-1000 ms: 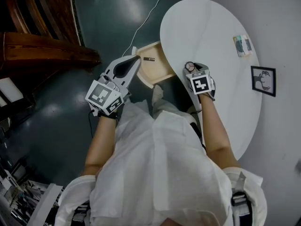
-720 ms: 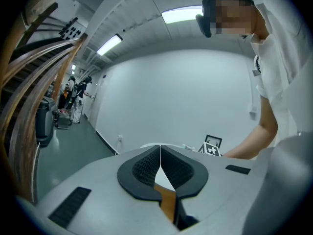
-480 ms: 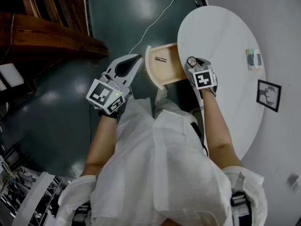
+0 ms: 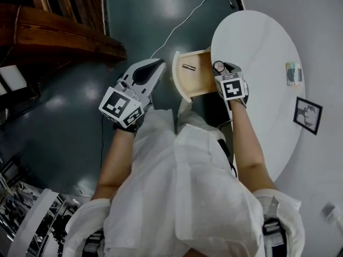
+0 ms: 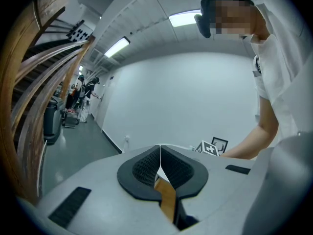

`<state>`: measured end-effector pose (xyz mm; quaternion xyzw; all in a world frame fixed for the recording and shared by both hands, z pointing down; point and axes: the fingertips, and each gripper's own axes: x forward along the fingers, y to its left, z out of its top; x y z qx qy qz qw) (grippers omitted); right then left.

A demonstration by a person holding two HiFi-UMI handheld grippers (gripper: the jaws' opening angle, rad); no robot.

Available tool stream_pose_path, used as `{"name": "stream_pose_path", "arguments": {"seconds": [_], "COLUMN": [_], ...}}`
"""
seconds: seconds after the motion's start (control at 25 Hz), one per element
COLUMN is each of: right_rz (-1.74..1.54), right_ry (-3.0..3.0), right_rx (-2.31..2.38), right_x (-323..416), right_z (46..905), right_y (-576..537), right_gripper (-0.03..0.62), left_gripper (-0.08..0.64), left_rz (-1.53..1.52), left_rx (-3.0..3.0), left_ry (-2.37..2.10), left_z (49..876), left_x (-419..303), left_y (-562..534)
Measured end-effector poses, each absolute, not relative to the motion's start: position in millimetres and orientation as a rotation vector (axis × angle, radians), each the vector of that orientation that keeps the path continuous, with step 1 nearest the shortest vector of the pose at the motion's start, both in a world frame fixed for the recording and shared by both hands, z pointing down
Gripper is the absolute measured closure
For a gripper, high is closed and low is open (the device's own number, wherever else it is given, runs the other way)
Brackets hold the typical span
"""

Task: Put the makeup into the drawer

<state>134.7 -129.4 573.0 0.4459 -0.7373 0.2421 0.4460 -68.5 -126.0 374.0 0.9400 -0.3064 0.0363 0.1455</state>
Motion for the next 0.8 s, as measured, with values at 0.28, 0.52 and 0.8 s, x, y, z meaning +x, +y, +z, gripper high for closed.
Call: {"name": "stream_pose_path", "arguments": {"seconds": [0.28,0.52,0.8], "right_rz": [0.555,0.549,0.588], "right_ry": [-1.887,-1.923,-1.88], "right_rx": [1.058,0.949,0.846], "right_x": [94,47,17], "right_z": [566,579,620], "right_y": [-134,-124,-111], "right_gripper": [0.396,0.396,0.396], "left_gripper": [0.543,0.541,0.541], "left_rz": [0.098,0.108,0.125], "left_rx": [2.688,2.667,2.646], "left_ry": [-0.899,-0.918,-0.948], "left_z": [376,382,389], "left_x": [-81,-96,-117], "left_y": [-126,-121,-119]}}
